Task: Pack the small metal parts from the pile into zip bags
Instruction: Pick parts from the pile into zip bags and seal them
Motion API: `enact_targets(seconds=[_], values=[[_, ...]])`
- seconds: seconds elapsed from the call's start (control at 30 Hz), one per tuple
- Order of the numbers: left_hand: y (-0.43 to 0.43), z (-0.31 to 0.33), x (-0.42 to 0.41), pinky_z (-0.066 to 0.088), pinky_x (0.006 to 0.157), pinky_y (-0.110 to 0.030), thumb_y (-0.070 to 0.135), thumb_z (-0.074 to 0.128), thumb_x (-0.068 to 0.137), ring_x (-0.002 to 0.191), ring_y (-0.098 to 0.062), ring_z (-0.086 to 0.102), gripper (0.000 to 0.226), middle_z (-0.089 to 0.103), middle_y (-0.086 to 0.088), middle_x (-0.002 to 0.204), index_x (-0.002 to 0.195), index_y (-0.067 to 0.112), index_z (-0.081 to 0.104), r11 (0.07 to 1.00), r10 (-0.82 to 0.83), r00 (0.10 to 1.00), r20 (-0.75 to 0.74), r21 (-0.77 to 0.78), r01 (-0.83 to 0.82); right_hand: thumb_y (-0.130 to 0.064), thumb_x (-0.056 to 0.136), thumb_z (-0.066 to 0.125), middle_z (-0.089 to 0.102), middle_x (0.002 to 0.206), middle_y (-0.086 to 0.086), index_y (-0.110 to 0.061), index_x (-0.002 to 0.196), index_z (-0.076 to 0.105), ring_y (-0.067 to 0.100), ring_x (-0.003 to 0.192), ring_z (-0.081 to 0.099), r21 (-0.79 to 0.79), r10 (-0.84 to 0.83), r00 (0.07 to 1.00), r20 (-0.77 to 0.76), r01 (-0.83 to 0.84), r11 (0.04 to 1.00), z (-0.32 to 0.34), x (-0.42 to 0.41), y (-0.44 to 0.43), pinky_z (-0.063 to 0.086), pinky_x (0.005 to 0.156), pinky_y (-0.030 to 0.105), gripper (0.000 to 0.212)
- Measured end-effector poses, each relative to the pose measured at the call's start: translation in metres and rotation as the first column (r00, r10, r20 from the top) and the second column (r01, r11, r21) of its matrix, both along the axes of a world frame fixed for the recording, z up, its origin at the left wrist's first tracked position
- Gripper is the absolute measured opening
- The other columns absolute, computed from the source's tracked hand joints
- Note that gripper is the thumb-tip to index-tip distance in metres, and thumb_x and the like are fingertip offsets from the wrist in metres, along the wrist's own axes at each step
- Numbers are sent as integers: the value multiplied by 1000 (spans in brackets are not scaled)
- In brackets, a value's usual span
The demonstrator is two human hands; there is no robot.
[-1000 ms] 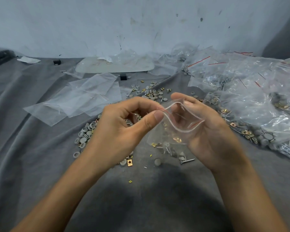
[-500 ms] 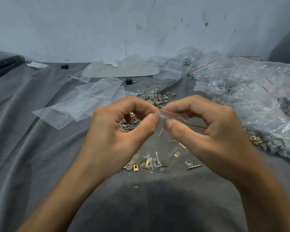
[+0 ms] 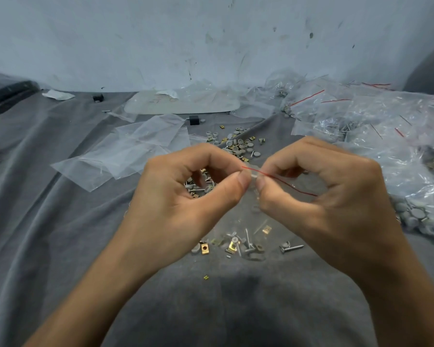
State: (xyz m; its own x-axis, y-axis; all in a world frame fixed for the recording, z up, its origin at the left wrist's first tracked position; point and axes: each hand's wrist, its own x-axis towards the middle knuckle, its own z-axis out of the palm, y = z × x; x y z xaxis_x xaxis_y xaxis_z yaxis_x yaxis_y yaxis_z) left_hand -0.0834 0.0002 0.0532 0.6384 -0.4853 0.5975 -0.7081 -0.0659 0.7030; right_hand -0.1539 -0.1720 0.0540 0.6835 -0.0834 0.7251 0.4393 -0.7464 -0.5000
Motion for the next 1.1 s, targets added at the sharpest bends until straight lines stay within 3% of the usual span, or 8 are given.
enact_targets(seconds=[0.27, 0.47, 0.63, 0.87, 1.0, 1.1], values=[[6, 5, 4, 47, 64, -22, 23, 74, 87, 65, -4, 58, 7, 69, 3, 74, 82, 27, 71, 995, 77, 997, 32, -63, -75, -15, 80, 74, 68, 75, -12, -22, 75, 69, 9, 67, 62, 118, -9, 1000, 11, 7, 993, 0, -4, -15, 44, 65, 17, 9], [10, 5, 8, 50, 66, -34, 24, 73, 87, 69, -13, 62, 7, 70, -1, 77, 82, 28, 72, 989, 128, 991, 37, -75, -125, -13, 82, 73, 69, 76, -4, -18, 78, 69, 12, 68, 60, 182, -8, 1000, 19, 5, 983, -5, -4, -26, 46, 67, 22, 7], [11, 2, 13, 46, 63, -21, 25, 73, 89, 66, -3, 58, 9, 68, 2, 75, 83, 32, 72, 987, 152, 988, 40, -62, -150, -15, 82, 73, 67, 73, -10, -21, 79, 70, 5, 68, 61, 222, 8, 1000, -19, -4, 975, -10, -1, -32, 45, 69, 15, 7], [13, -3, 20, 45, 60, -20, 23, 74, 89, 66, -2, 58, 9, 69, -2, 77, 84, 31, 73, 985, 158, 987, 5, -65, -157, -15, 84, 74, 72, 78, -8, -23, 80, 72, 3, 67, 64, 260, 32, 999, -25, -25, 965, -16, 2, -38, 48, 67, 13, 9], [12, -6, 22, 44, 57, -20, 25, 74, 90, 64, -6, 57, 6, 69, -5, 76, 85, 29, 74, 989, 129, 990, -56, -72, -132, -14, 87, 76, 70, 72, -12, -21, 82, 73, 0, 63, 61, 303, 77, 997, -30, -64, 951, -20, 3, -41, 44, 63, 8, 9], [14, -11, 27, 43, 55, -25, 33, 73, 90, 62, -17, 55, 6, 69, -4, 78, 90, 28, 75, 990, 115, 990, -77, -74, -121, -17, 90, 75, 68, 70, -6, -19, 85, 73, -1, 63, 57, 379, 169, 984, -58, -135, 916, -22, 4, -41, 43, 60, 11, 6]])
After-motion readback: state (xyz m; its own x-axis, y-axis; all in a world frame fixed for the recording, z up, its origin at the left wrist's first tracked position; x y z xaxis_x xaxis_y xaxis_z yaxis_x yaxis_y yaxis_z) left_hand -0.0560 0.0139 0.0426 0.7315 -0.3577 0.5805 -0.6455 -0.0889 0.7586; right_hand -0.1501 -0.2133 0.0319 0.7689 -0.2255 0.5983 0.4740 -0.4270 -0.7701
